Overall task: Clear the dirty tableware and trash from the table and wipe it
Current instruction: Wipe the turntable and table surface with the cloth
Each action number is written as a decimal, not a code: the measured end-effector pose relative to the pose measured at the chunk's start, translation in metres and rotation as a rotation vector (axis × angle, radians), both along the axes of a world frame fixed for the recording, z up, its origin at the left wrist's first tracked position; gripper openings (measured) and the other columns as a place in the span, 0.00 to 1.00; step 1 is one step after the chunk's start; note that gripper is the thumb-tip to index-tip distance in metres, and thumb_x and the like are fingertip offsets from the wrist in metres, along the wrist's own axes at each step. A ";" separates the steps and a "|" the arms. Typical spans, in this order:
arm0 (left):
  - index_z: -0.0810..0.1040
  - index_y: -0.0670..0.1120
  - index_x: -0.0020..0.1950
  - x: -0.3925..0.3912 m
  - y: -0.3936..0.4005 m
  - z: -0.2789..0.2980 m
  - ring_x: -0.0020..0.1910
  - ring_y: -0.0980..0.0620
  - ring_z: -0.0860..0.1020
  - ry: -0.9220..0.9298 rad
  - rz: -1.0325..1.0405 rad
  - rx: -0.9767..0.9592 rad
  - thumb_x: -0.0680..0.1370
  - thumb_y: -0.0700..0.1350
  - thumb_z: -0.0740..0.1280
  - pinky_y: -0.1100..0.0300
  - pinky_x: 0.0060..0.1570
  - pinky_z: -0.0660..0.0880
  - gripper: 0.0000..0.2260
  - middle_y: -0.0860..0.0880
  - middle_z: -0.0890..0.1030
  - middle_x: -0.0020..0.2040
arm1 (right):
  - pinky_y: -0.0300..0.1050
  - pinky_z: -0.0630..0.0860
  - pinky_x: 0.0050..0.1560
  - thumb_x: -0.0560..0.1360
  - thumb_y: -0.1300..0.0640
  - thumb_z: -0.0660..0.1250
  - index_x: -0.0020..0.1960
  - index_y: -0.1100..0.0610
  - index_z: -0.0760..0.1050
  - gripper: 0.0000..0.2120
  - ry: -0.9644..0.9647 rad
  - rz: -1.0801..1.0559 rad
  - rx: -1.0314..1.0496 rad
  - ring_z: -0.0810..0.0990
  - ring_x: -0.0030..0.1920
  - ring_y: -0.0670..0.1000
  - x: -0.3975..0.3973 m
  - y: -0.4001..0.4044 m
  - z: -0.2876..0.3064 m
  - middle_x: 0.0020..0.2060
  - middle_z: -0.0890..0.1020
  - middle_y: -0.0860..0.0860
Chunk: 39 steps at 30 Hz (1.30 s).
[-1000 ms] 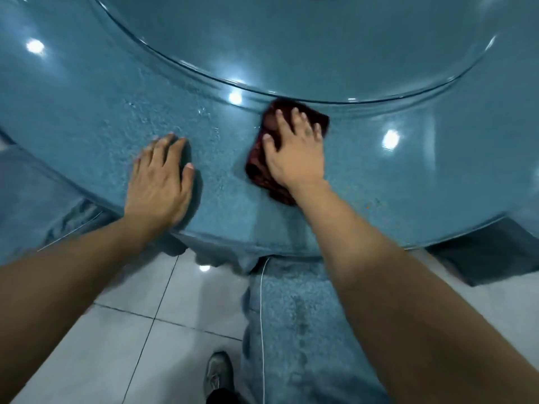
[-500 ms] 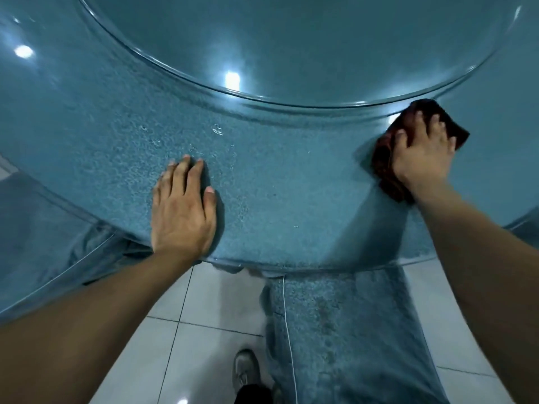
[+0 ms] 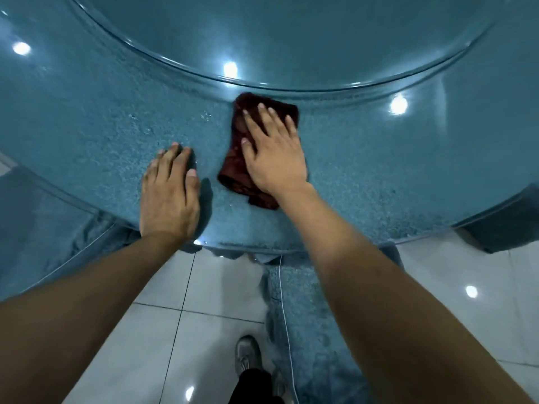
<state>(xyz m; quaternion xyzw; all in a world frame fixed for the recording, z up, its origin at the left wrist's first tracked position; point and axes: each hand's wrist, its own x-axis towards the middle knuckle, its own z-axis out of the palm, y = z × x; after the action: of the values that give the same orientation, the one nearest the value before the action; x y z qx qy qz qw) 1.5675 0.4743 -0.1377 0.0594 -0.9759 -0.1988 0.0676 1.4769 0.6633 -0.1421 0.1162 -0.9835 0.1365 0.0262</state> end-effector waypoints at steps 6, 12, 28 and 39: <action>0.66 0.45 0.77 0.000 0.003 0.000 0.78 0.42 0.61 -0.022 0.020 -0.047 0.84 0.52 0.48 0.44 0.78 0.56 0.24 0.46 0.65 0.79 | 0.60 0.53 0.78 0.79 0.42 0.49 0.79 0.53 0.63 0.31 0.017 -0.358 0.063 0.62 0.77 0.61 0.034 0.210 0.003 0.78 0.62 0.60; 0.65 0.47 0.78 -0.002 0.005 -0.003 0.79 0.44 0.60 -0.039 0.043 -0.077 0.85 0.52 0.49 0.46 0.78 0.55 0.23 0.47 0.63 0.80 | 0.60 0.51 0.78 0.79 0.42 0.49 0.80 0.53 0.61 0.31 -0.024 -0.325 0.059 0.60 0.78 0.61 0.060 0.175 0.011 0.78 0.61 0.61; 0.65 0.47 0.78 0.000 0.006 0.002 0.79 0.43 0.59 -0.077 0.024 -0.046 0.85 0.49 0.52 0.43 0.78 0.55 0.21 0.47 0.63 0.80 | 0.63 0.56 0.76 0.80 0.44 0.50 0.79 0.54 0.62 0.30 -0.005 -0.531 0.058 0.63 0.76 0.62 0.135 0.198 0.002 0.77 0.63 0.61; 0.66 0.43 0.78 0.000 -0.030 0.010 0.79 0.46 0.59 -0.081 -0.150 0.385 0.81 0.58 0.47 0.51 0.79 0.50 0.31 0.45 0.64 0.79 | 0.61 0.55 0.77 0.75 0.50 0.55 0.77 0.54 0.66 0.30 -0.022 -0.350 0.012 0.63 0.76 0.60 0.128 -0.048 0.008 0.76 0.66 0.60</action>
<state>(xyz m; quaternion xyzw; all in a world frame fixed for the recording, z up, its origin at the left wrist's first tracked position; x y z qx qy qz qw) 1.5679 0.4443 -0.1281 0.0065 -0.9235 -0.3834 0.0009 1.6046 0.6150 -0.1345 -0.0583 -0.9897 0.1254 0.0380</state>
